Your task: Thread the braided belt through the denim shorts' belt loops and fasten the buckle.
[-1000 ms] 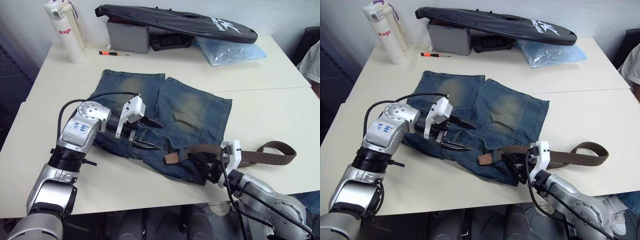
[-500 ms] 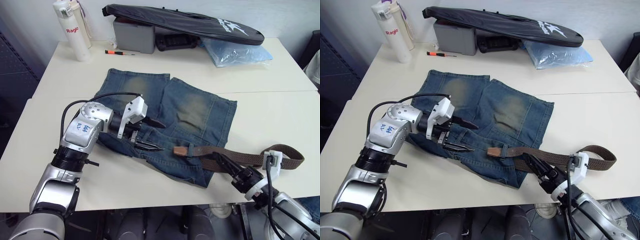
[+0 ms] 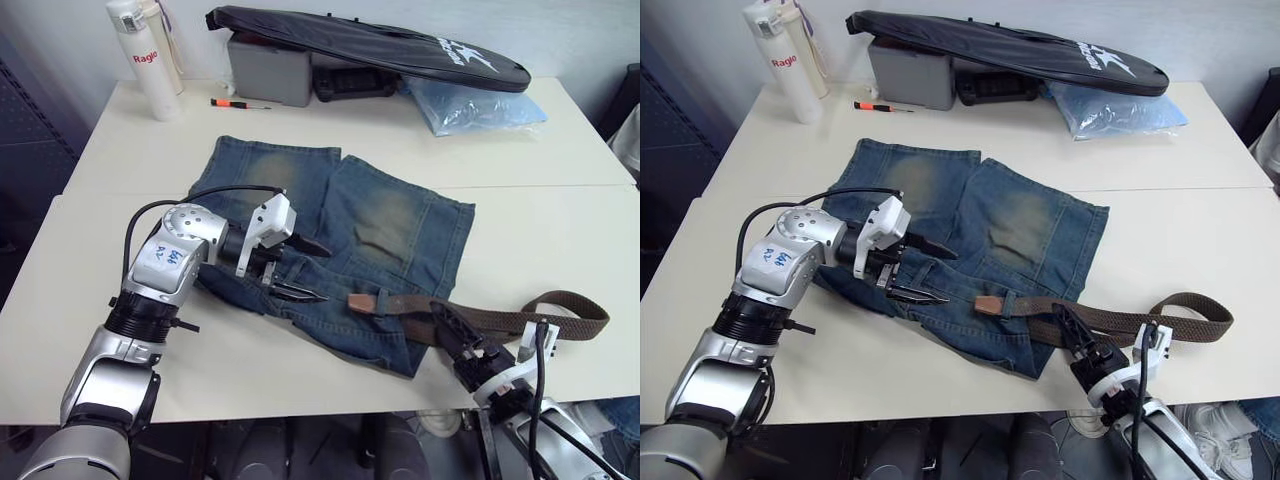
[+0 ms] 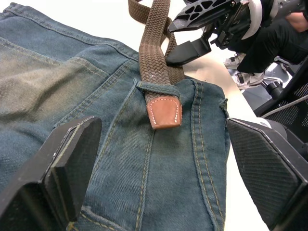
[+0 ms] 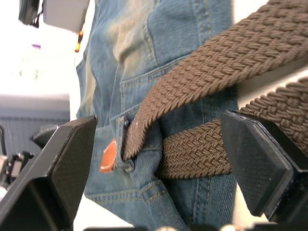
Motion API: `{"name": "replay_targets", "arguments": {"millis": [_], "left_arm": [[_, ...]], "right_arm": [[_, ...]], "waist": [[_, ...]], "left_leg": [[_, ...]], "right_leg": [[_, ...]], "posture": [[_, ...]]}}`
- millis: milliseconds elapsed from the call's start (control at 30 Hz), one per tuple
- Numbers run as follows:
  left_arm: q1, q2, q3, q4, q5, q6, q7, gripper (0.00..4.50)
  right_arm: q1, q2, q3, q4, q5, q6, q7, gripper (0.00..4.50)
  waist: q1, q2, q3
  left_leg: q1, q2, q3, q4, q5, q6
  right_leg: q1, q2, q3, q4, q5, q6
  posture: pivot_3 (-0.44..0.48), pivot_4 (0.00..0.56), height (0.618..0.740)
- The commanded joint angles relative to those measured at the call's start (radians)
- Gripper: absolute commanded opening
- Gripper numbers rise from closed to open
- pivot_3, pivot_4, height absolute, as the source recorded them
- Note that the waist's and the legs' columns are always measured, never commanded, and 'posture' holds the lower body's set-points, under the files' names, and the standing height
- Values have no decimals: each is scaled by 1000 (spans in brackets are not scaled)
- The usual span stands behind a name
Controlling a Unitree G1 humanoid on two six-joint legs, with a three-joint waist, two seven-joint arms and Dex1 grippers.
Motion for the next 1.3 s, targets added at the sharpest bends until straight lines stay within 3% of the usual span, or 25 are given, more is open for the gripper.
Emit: {"name": "replay_targets", "arguments": {"millis": [33,267,300,367,600,633,1200,1300], "left_arm": [[-1,8,6,-30,-3,-7,-1,4500],[4,11,7,-38,-3,-8,1,4500],[5,12,7,-38,-3,-8,2,4500],[4,13,8,-35,-2,-10,1,4500],[4,15,9,-34,1,-14,2,4500],[4,16,10,-33,1,-14,2,4500],[-4,18,2,-29,9,-10,-13,4500],[-6,13,1,-27,10,-11,-11,4500]], "right_arm": [[-32,40,-2,33,8,-49,-44,4387],[-68,55,27,70,-4,-71,-44,4387],[-71,57,32,76,-7,-73,-44,4162],[-81,59,44,89,-11,-71,-29,3598],[-102,64,77,90,-12,-64,3,129],[-101,60,81,81,-8,-60,4,33],[-245,-48,199,100,-178,87,-30,33],[-228,-62,169,69,-141,90,-22,1030]], "waist": [[-1,-2,-1],[0,-11,-7],[0,-11,-7],[0,-11,-7],[0,-12,-7],[1,-12,-7],[-2,-2,-5],[-1,-2,-5]], "left_leg": [[0,0,0,0,0,0],[0,2,0,0,-3,-2],[0,2,0,0,-3,-2],[0,3,0,-1,-4,-2],[0,7,-1,-2,-4,-3],[0,9,-1,-1,-4,-4],[3,15,5,3,-6,-8],[3,15,5,3,-6,-8]], "right_leg": [[0,0,0,0,0,0],[0,2,-1,-1,-1,-2],[0,2,-2,-1,-1,-2],[0,2,-3,-1,-2,-3],[-1,5,-6,-1,-4,-6],[0,7,-6,-1,-4,-7],[-4,13,1,6,-6,-11],[-3,13,1,6,-6,-11]], "posture": [[0,150,740],[0,150,740],[0,150,740],[0,150,740],[0,150,740],[0,150,740],[0,150,740],[0,150,740]]}}
